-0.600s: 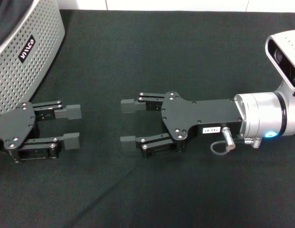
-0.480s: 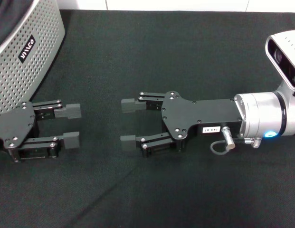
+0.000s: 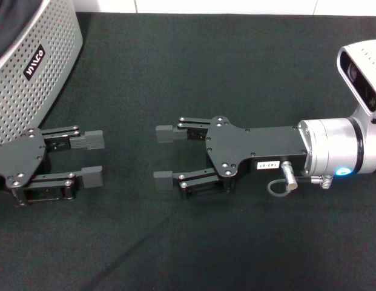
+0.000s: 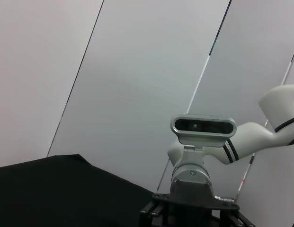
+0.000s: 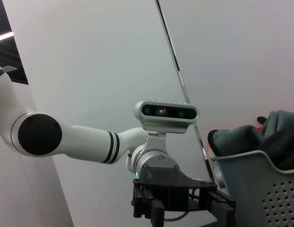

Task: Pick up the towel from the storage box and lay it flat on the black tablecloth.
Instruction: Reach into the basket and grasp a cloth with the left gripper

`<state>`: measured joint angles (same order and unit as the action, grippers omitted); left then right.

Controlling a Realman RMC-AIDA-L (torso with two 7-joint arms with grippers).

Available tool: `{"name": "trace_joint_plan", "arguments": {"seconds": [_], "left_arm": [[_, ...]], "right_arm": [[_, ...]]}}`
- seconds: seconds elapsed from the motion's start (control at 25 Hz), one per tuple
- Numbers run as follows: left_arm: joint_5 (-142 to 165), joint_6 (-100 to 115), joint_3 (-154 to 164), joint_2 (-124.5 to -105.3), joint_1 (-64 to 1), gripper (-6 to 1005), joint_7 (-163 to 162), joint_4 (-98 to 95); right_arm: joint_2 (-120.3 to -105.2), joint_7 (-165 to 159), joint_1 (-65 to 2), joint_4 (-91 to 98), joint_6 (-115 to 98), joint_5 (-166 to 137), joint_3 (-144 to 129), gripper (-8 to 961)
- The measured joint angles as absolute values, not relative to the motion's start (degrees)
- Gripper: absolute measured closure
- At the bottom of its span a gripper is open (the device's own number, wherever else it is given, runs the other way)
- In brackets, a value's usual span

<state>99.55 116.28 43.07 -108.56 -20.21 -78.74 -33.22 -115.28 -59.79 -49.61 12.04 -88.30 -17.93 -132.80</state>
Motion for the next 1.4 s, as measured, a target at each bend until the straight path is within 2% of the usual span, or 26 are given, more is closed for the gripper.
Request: {"name": "trace_joint_plan", "arguments": {"seconds": [0.2, 0.36, 0.56, 0.68, 1.0, 1.12, 1.24, 1.4], "left_arm": [[97.6, 116.3, 43.0, -108.83, -20.2, 275, -80.4, -33.6], [91.5, 116.2, 42.9, -109.77, -20.0, 277, -90.4, -40.1], [86.3, 115.1, 39.4, -112.6, -19.7, 282, -108.5, -63.6], [88.9, 110.9, 35.0, -113.46, -20.2, 287, -118.4, -80.9], [125.2, 102.4, 32.7, -111.94, -26.3, 290, -138.8, -114.3], [134.9, 103.5, 33.7, -111.54, -28.4, 291, -140.9, -115.3], [140.7, 104.9, 34.9, -110.44, -28.6, 335, -142.7, -115.2], [149.1, 105.1, 36.8, -110.54, -28.4, 344, -142.2, -115.4]], "right_arm": [[-115.32, -59.7, -49.4, 12.0, -88.3, -17.9, -132.8, 112], [-115.31, -59.6, -48.7, 12.0, -88.3, -17.9, -132.8, 112], [-115.31, -58.4, -47.8, 12.0, -87.8, -17.9, -132.6, 111], [-115.4, -57.7, -47.7, 12.0, -87.0, -17.9, -132.6, 111], [-115.37, -55.4, -44.2, 12.0, -86.6, -17.8, -130.7, 111], [-115.29, -54.4, -43.1, 11.9, -86.4, -17.8, -129.8, 111], [-115.31, -53.9, -43.0, 11.2, -85.6, -17.9, -129.0, 111], [-115.19, -53.2, -43.1, 10.8, -83.8, -17.7, -128.5, 111]]}}
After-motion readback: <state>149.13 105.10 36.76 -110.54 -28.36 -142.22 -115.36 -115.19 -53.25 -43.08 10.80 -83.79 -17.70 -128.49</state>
